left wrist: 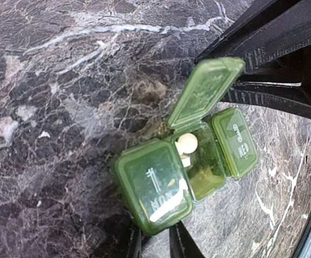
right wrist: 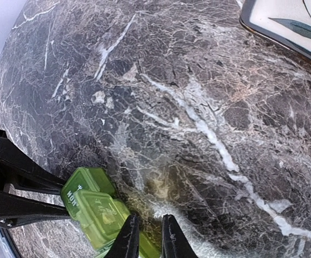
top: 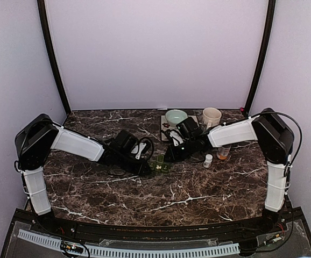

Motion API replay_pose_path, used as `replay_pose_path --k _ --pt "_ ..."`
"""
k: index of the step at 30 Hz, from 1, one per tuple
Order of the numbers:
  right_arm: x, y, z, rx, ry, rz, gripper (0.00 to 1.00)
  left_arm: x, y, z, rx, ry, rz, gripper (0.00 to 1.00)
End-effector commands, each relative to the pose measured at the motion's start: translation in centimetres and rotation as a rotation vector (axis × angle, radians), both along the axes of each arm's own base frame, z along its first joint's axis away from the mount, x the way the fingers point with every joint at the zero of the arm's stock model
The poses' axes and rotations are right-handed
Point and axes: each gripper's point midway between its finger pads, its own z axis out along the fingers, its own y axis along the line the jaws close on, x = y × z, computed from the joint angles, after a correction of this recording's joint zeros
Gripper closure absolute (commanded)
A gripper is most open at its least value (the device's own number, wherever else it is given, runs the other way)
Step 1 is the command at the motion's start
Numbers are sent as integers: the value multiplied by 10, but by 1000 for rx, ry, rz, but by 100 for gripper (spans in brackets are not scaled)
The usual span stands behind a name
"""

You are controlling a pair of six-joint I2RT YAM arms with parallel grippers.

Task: Sort the pills into containers
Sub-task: Close the lid of the pill container in the compartment of the pill container.

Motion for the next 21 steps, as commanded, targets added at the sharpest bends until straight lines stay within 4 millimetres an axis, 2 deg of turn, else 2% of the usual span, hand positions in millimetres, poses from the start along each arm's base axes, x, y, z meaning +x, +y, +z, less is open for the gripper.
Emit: replay_pose_path --k 1,8,21 --pt "-5 11 28 64 -62 43 83 6 3 1 27 -19 4 80" --pt "-11 13 31 67 -64 67 83 9 4 2 38 -33 5 80" --pt "-25 17 20 51 -35 121 82 12 3 3 48 -45 1 79"
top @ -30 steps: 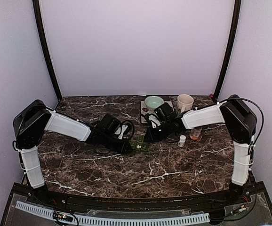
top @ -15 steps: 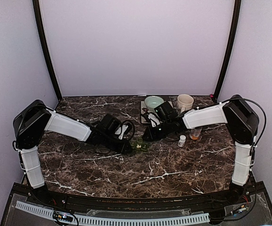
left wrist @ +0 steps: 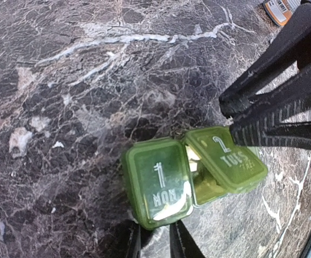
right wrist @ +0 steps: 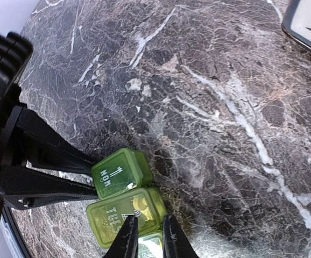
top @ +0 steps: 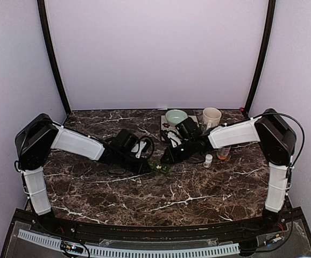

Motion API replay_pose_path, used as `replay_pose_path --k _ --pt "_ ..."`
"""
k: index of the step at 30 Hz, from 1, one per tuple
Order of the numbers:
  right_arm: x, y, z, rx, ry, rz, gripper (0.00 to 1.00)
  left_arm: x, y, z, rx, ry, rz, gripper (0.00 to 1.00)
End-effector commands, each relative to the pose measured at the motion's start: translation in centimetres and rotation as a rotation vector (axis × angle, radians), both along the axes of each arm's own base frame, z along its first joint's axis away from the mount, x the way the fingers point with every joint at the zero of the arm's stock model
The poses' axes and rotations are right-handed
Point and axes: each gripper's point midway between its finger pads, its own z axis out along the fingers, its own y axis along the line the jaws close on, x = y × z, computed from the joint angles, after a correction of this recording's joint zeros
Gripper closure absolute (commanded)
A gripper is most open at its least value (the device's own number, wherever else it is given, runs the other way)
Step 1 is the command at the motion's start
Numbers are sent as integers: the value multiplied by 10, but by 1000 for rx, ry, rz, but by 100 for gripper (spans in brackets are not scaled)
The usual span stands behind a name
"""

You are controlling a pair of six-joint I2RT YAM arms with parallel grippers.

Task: Sort the pills into containers
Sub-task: Close the lid of the pill container in the compartment of the pill container.

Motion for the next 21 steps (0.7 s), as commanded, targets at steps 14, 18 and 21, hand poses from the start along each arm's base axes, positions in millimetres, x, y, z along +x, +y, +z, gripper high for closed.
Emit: replay_pose_path --k 14,18,21 --pt "-13 9 -2 0 5 72 64 7 -1 1 22 -13 -11 79" --pt "-15 10 -6 -6 16 79 60 7 -2 2 20 -14 -14 79" --pt "-15 10 -8 -8 20 83 57 7 -3 1 19 -11 -16 79"
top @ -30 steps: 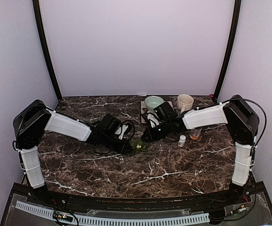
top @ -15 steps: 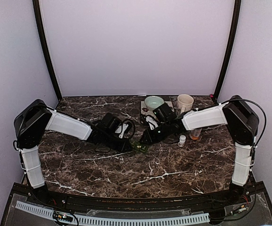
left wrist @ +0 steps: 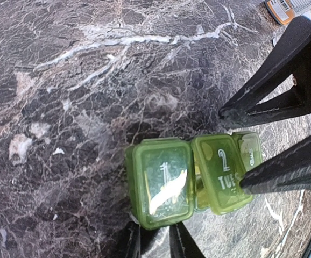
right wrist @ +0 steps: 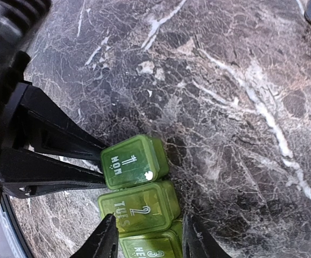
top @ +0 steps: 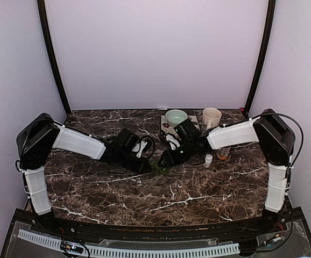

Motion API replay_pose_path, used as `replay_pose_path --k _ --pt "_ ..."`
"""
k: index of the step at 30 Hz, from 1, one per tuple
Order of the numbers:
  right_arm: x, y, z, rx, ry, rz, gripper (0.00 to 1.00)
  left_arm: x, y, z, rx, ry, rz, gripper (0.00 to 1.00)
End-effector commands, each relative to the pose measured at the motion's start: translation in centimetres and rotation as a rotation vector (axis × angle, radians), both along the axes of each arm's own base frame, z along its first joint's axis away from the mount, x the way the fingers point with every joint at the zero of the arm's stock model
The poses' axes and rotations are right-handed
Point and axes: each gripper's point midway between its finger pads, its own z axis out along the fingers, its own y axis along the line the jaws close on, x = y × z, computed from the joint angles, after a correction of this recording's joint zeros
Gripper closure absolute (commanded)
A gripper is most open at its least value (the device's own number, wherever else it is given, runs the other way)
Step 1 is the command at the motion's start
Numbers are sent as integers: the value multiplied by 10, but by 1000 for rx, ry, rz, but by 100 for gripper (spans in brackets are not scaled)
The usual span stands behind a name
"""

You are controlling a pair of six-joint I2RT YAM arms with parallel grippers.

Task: Sort the pills into containers
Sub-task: Close the lid of the pill container in the compartment of the pill container.

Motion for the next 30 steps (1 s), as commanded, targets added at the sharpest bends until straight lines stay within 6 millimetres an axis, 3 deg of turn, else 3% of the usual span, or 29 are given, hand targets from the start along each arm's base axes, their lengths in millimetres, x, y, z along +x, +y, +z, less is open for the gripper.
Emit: replay_pose_path --k 1,30 --pt "-3 7 -4 2 9 28 57 5 -1 2 7 -6 -7 79" --pt "-8 13 -25 -9 65 49 56 4 -2 -1 6 2 -16 79"
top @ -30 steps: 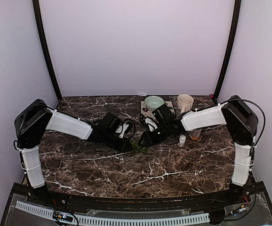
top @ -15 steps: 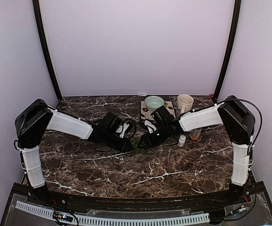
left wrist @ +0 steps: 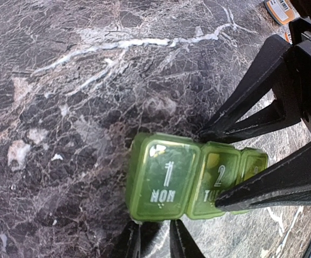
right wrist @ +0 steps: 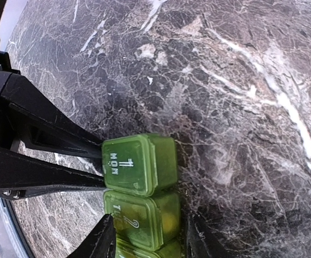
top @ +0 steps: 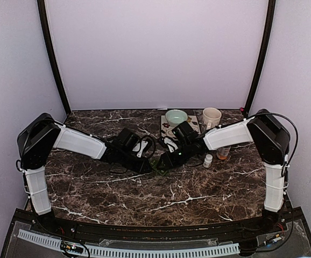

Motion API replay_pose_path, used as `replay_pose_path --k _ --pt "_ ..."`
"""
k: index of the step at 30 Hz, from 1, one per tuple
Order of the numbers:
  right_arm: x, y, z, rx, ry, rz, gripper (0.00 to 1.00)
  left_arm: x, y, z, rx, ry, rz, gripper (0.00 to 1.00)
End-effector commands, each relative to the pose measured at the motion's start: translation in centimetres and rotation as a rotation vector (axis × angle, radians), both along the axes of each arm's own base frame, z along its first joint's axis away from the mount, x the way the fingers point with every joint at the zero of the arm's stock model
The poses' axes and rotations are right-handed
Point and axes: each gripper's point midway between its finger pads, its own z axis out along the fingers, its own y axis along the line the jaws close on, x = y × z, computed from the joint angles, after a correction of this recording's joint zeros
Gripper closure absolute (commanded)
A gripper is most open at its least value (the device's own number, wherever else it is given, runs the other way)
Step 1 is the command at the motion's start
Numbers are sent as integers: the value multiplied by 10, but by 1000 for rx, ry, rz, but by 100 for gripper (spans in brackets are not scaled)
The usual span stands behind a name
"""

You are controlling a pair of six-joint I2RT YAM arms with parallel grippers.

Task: Sort the pills into containers
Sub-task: Close the lid of the pill container in the compartment of the pill container.

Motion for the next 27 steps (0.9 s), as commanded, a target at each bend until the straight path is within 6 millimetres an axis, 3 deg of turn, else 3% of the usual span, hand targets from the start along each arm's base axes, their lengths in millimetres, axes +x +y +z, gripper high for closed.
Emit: replay_pose_path --k 1,12,27 --pt "-3 8 -9 -2 11 20 57 2 0 -1 4 5 -8 80" --pt "-5 11 -17 -16 32 24 60 2 -2 -2 -2 6 -13 80" --pt "-6 6 -33 -83 72 10 81 4 -4 -2 -5 3 -15 79"
